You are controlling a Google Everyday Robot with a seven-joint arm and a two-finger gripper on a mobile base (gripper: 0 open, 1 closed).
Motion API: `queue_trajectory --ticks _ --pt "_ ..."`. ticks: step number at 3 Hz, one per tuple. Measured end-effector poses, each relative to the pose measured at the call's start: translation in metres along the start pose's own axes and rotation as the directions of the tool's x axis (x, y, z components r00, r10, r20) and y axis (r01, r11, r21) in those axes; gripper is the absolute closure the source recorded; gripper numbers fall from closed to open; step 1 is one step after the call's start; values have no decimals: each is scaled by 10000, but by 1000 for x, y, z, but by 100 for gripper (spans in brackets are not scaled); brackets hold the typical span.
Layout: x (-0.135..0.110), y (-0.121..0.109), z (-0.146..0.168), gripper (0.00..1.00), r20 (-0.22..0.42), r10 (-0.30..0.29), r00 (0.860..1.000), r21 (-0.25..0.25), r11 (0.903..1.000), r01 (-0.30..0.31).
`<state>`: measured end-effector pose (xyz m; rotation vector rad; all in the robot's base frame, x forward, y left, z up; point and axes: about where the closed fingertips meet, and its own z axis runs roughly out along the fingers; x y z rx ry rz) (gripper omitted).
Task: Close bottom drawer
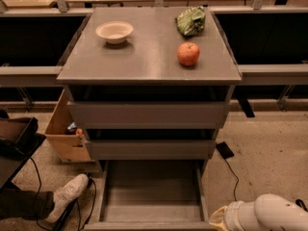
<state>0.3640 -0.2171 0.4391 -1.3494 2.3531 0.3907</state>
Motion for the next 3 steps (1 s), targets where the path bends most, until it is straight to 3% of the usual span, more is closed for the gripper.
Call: queue_trajectory --ticks 1,2,3 --pt "37 -30 77 100 793 144 9967 764 9969 -205" --pt "57 -35 139 100 1304 512 9901 464 9973 -577" --pt "57 -35 139 100 1304 514 9901 463 9972 -579"
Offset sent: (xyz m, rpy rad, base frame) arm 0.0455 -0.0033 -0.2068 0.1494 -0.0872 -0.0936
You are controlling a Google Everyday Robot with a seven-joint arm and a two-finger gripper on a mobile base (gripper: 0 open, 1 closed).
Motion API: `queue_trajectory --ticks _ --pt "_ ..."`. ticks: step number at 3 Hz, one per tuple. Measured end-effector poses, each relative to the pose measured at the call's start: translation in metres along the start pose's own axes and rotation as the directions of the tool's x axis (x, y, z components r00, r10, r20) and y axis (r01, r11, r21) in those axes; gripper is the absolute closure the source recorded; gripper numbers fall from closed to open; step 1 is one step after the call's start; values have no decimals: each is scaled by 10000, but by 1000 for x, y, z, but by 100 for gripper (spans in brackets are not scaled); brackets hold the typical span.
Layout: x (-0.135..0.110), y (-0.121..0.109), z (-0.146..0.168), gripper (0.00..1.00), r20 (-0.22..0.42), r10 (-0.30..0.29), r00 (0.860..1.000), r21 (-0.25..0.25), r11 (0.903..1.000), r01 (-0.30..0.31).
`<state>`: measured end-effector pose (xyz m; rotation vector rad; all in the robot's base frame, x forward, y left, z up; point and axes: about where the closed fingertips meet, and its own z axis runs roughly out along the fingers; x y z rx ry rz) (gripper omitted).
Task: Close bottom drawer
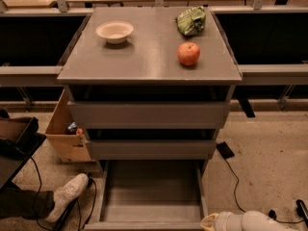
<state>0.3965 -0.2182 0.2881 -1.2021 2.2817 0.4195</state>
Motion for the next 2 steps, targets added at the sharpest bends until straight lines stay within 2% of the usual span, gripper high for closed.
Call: queue_trajectory --ticks 1,2 --pt "27 12 29 100 -13 633 9980 -353 9974 -633" --pt "67 31 65 100 378 1127 9929 -812 9907 -1093"
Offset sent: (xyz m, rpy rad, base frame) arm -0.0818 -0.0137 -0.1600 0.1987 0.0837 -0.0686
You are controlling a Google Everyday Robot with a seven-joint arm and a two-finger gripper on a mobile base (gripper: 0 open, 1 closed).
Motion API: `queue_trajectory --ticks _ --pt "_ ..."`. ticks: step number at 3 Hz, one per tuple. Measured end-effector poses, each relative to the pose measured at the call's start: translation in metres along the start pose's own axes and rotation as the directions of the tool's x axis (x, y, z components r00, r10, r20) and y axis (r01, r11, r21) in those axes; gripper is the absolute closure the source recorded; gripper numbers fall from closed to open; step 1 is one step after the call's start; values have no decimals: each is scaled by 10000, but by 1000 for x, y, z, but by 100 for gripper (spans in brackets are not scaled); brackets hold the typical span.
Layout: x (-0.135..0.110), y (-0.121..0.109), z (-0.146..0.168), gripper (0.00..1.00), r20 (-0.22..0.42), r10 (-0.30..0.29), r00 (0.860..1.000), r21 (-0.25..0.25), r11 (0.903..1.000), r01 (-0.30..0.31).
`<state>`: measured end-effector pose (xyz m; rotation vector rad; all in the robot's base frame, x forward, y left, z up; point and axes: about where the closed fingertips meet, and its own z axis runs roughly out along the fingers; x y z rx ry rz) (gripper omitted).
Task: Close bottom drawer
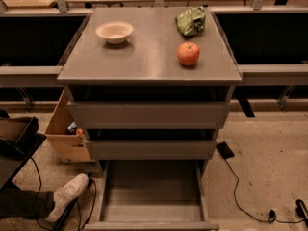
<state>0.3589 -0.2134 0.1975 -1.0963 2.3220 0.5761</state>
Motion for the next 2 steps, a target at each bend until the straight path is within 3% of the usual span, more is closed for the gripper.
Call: queue_trajectory --ticks 1,2 --pt "31 6 26 100 612 -91 9981 -98 9999 98" --pt "38 10 57 100 1412 -149 9899 -308 9993 194"
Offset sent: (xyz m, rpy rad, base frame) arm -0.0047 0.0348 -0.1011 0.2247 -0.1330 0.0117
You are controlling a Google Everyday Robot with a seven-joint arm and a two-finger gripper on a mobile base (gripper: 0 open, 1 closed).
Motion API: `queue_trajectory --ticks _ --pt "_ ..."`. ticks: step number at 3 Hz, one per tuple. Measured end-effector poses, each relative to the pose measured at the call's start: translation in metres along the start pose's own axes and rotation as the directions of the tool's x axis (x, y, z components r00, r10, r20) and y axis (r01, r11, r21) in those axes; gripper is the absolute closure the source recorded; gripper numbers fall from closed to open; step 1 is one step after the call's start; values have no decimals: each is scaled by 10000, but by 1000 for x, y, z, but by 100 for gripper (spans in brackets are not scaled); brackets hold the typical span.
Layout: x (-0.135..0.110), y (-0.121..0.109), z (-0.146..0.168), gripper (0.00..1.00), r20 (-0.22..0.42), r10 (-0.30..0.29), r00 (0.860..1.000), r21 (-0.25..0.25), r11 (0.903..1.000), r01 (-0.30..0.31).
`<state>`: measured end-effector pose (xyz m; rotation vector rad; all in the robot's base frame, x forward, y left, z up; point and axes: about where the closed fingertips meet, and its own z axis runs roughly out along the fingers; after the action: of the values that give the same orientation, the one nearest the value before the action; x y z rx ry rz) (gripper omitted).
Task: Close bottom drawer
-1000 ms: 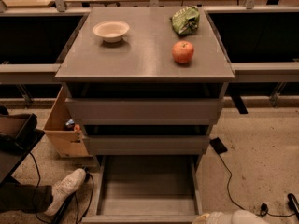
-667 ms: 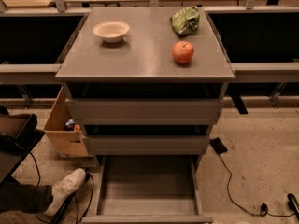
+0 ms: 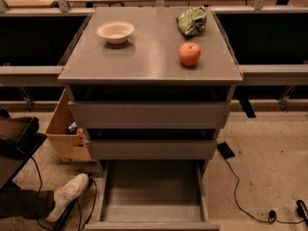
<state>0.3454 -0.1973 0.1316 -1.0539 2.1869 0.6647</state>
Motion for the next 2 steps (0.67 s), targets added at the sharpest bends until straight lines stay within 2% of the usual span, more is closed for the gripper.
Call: queue_trajectory --ticks 1,2 --pt "-10 1 28 100 569 -228 9981 -322 9992 246" --pt "-30 4 52 100 1029 -569 9931 -696 9955 643"
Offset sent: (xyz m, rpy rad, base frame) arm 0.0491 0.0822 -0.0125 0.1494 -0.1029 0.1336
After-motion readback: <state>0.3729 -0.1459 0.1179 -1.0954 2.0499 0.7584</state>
